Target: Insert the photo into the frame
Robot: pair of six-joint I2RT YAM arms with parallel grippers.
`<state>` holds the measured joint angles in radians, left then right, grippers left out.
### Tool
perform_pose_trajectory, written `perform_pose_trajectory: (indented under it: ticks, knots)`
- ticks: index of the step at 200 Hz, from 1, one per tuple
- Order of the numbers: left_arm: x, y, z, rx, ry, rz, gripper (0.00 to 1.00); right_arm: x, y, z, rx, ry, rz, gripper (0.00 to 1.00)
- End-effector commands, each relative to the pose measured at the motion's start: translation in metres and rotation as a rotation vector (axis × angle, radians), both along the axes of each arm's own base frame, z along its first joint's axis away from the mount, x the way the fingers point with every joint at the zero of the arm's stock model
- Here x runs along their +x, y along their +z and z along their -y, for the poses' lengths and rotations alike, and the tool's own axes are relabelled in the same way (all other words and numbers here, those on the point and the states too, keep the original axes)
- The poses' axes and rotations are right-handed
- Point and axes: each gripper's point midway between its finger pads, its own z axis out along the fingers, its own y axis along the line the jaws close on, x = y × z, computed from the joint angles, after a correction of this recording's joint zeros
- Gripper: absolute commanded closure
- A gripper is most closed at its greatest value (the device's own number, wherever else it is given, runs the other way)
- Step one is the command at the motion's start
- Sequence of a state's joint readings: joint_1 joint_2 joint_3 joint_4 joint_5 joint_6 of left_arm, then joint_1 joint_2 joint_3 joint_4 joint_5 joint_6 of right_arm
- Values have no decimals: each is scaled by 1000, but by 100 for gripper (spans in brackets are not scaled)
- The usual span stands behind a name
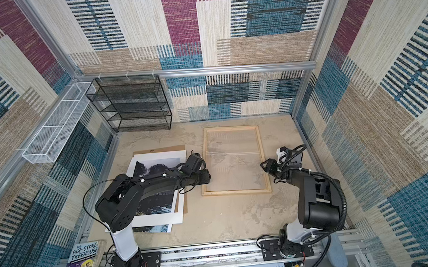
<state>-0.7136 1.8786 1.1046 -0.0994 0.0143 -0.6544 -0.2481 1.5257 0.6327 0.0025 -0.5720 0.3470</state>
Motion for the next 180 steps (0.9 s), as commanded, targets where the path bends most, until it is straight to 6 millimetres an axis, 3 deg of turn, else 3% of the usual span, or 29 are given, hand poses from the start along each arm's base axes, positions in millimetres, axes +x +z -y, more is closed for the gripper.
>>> perform_pose_trajectory:
  ticks: [1,96,145,180]
  knots:
    - [-4,8,5,-36,6,-24,48,-2,-5,9,-76,-36,-27,45]
    - [10,21,4,24,-1,16,40,-18,-39,5,-152,-56,-136,51]
    - [33,31,2,69,4,40,35,-16,-38,13,-204,-83,-144,54]
    - [58,35,-1,76,14,53,32,-10,-23,12,-209,-77,-96,54]
